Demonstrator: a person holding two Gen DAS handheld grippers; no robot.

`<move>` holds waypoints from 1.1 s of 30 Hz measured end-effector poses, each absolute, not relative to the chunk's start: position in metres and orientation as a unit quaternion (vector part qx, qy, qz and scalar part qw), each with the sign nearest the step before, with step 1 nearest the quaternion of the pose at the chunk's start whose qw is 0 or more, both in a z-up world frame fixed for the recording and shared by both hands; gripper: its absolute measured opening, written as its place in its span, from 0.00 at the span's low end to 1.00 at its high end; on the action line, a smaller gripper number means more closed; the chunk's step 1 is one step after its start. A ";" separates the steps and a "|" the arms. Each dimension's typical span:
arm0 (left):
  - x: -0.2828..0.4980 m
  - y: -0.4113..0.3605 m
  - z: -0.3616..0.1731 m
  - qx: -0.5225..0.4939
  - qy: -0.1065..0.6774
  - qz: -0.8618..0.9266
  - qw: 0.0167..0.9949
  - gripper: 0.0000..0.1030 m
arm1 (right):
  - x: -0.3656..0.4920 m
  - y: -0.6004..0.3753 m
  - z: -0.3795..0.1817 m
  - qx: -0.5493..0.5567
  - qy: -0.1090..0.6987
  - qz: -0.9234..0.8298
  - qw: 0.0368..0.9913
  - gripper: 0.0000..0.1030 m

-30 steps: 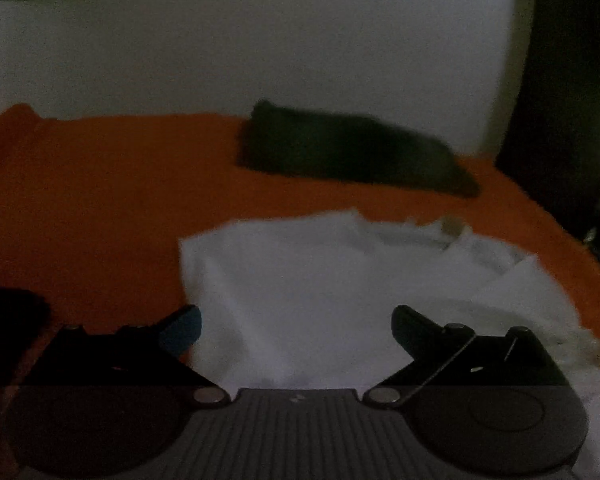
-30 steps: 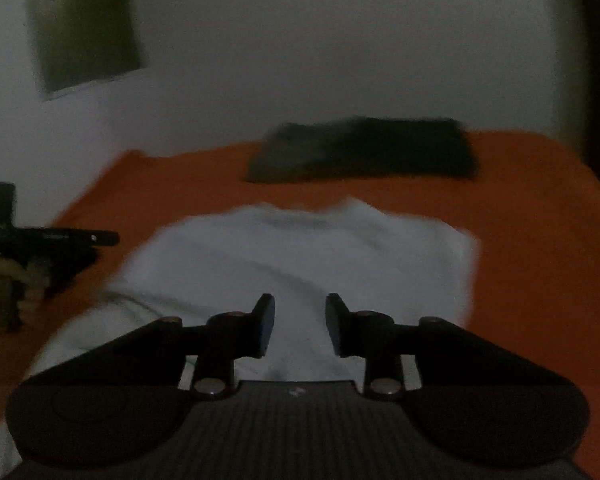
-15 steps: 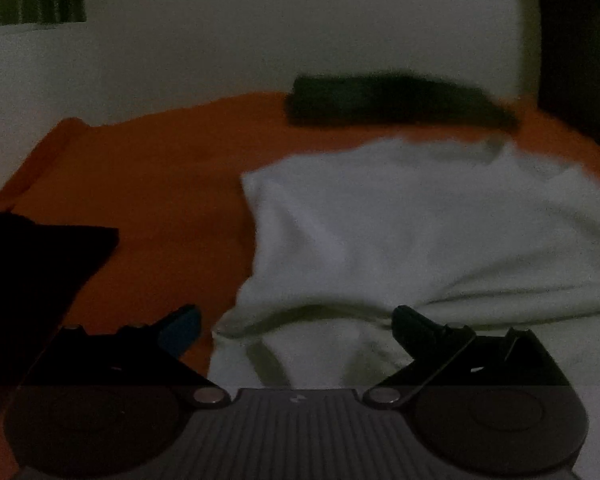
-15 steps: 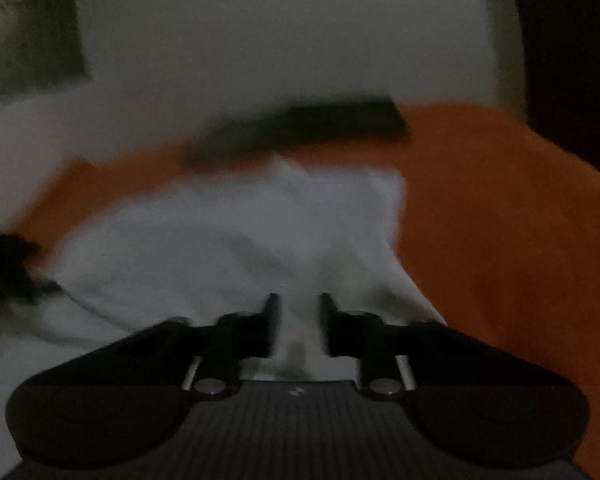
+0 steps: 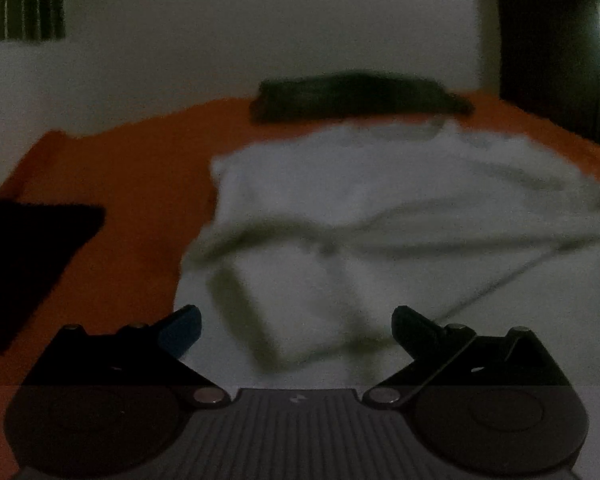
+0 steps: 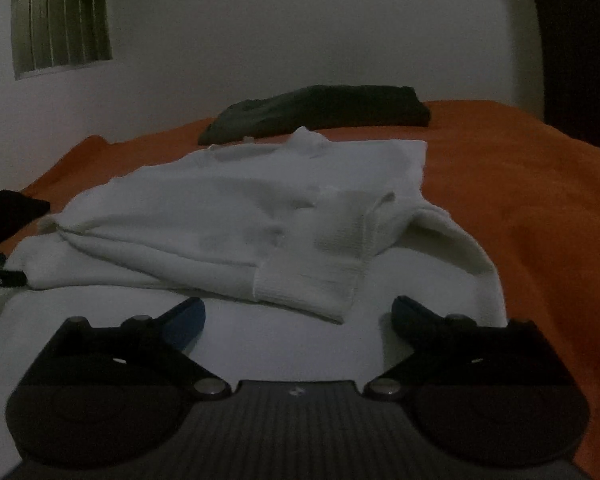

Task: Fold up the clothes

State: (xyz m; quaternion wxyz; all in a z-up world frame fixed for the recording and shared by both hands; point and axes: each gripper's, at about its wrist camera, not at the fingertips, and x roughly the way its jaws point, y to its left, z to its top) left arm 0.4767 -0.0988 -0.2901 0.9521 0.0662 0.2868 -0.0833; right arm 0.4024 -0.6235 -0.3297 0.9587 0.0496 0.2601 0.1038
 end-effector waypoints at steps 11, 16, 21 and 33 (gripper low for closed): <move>0.577 -0.163 -0.295 0.060 0.265 -0.105 0.957 1.00 | 0.403 -0.623 -0.328 0.058 0.270 0.087 0.957 1.00; 0.589 -0.142 -0.335 0.004 0.282 -0.107 0.953 1.00 | 0.426 -0.631 -0.317 0.058 0.278 0.097 0.954 1.00; 0.586 -0.145 -0.266 -0.004 0.259 -0.171 0.950 1.00 | 0.501 -0.655 -0.279 0.037 0.304 0.123 0.944 0.98; 0.853 -0.192 -0.245 0.115 0.420 -0.186 0.881 0.99 | 0.703 -0.678 -0.217 -0.020 0.388 0.188 0.902 0.41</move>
